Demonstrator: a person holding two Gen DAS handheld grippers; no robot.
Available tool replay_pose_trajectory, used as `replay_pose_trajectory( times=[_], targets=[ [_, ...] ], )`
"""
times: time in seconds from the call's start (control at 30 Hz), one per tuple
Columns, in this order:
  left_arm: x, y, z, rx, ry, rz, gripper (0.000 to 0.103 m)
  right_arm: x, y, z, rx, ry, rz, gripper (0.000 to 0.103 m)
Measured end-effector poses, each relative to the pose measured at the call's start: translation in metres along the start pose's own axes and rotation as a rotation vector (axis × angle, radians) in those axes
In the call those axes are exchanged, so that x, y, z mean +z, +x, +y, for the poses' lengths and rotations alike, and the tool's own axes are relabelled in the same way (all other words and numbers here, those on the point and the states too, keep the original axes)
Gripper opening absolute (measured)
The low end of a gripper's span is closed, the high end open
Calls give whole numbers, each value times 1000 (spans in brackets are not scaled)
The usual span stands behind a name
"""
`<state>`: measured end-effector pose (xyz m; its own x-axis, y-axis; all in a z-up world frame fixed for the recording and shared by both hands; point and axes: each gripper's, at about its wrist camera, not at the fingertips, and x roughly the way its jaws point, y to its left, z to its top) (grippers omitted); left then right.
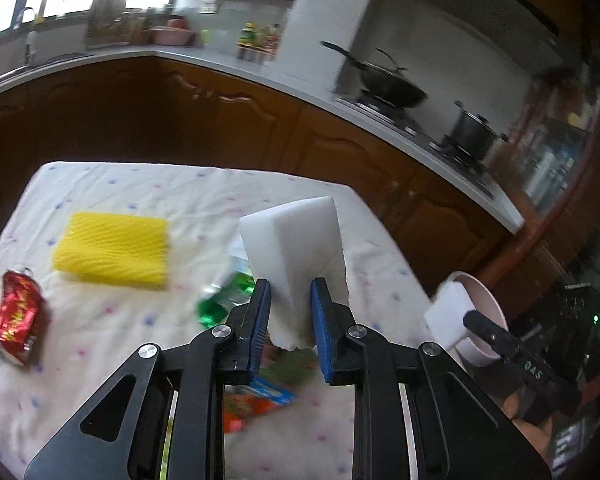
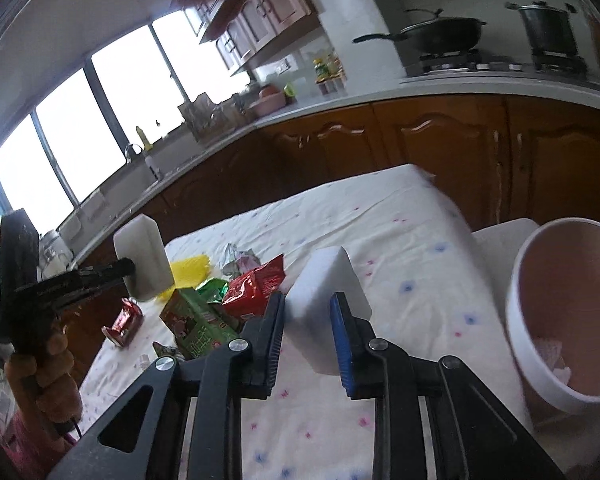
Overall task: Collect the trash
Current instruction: 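Carry both white sponge blocks to the pink bin and release them inside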
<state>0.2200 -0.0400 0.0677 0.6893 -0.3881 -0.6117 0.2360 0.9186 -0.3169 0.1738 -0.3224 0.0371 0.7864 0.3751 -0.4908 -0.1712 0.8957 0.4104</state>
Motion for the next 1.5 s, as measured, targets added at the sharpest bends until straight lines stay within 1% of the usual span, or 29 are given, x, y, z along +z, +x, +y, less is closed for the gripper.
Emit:
replay_pose_trajectory(
  times=[0.2, 0.67, 0.97, 1.17, 1.4, 1.5],
  targets=[
    [-11, 10, -39, -67, 51, 41, 20, -3, -33, -16, -28, 39, -53, 24],
    [-30, 29, -102, -133, 129, 101, 20, -12, -77, -61, -100, 112, -112, 24],
    [-35, 47, -149, -195, 188, 132, 20, -14, -106, -91, -151, 166, -164, 24],
    [-38, 61, -180, -225, 226, 157, 20, -13, -118, -114, -185, 205, -188, 24],
    [-36, 85, -212, -255, 246, 197, 20, -12, -122, -137, -208, 234, -190, 24],
    [-33, 97, -226, -257, 259, 204, 20, -11, -123, -147, -216, 244, -191, 24]
  ],
)
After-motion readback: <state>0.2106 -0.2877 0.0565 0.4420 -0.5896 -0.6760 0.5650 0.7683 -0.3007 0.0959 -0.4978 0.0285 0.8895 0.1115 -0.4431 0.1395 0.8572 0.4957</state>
